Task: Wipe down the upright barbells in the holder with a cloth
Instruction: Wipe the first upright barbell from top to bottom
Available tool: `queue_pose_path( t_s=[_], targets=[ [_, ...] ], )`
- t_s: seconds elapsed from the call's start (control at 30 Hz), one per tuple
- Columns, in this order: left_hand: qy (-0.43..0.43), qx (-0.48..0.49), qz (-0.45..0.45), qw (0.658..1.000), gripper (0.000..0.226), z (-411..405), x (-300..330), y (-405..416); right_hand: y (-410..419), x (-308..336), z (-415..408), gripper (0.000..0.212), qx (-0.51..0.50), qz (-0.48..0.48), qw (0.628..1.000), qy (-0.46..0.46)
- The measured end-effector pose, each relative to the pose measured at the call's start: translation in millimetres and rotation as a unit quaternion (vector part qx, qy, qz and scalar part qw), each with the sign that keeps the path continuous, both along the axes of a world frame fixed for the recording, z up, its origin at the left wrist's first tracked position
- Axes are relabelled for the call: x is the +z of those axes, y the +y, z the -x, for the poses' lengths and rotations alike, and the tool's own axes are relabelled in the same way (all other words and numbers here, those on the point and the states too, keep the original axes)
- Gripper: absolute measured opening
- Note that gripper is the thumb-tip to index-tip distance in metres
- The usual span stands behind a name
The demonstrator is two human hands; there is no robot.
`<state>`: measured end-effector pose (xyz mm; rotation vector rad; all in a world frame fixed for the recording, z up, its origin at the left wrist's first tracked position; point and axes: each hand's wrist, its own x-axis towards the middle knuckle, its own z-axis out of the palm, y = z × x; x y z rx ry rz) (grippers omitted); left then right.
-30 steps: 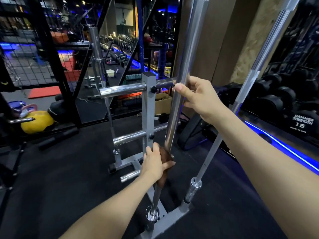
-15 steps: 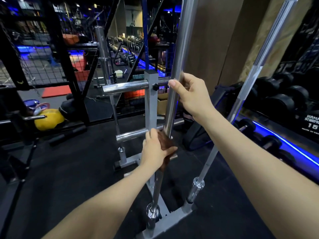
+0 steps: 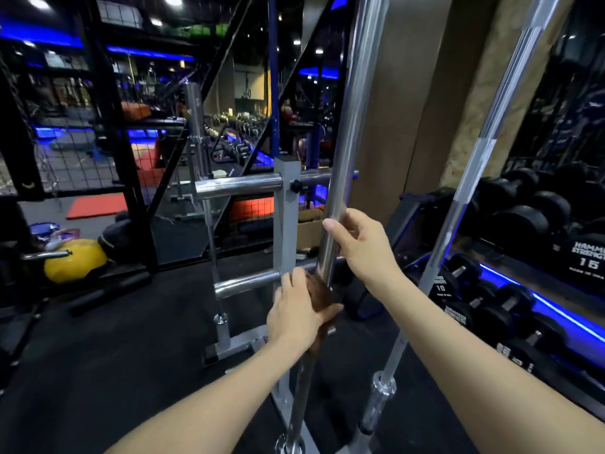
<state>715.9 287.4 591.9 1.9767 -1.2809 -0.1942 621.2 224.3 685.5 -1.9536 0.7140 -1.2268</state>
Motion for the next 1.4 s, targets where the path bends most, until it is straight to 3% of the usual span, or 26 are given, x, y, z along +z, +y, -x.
queue_pose_path(
  t_s=[0.13,0.47,0.57,0.8,0.97,1.17,1.27,1.4],
  targets=[
    [-0.035,0.002,0.053,0.998,0.064,2.5,-9.2,-0.9,1.7,-13.0,0.0,0.013,-0.013,0.047,0.998,-0.035],
    [-0.117,-0.01,0.133,0.984,0.069,-8.0,-23.7,-10.0,0.1,-45.0,-9.7,0.04,-0.099,0.168,0.981,-0.018],
    [-0.13,-0.019,0.158,0.979,0.072,-12.7,-27.3,-15.5,-3.0,-52.5,-16.0,0.034,-0.111,0.156,0.98,-0.047],
    [-0.175,-0.001,0.261,0.949,0.064,-16.6,-37.0,-28.7,3.6,-69.8,-23.4,0.041,-0.116,0.14,0.98,-0.078],
    [-0.183,0.006,0.241,0.953,0.061,-16.3,-40.1,-30.2,3.5,-66.7,-22.3,0.021,-0.119,0.128,0.983,-0.059],
    [-0.159,0.022,0.23,0.96,0.063,-9.2,-64.6,-20.2,16.8,-73.5,-23.9,0.034,-0.113,0.126,0.983,-0.071],
    [-0.121,0.016,0.262,0.957,0.064,-7.2,-39.3,-22.2,9.5,-67.4,-22.3,0.03,-0.118,0.121,0.984,-0.054],
    [-0.147,0.025,0.291,0.945,0.06,0.0,1.5,-21.9,0.8,-58.5,-16.2,0.024,-0.07,0.091,0.992,-0.056]
  ],
)
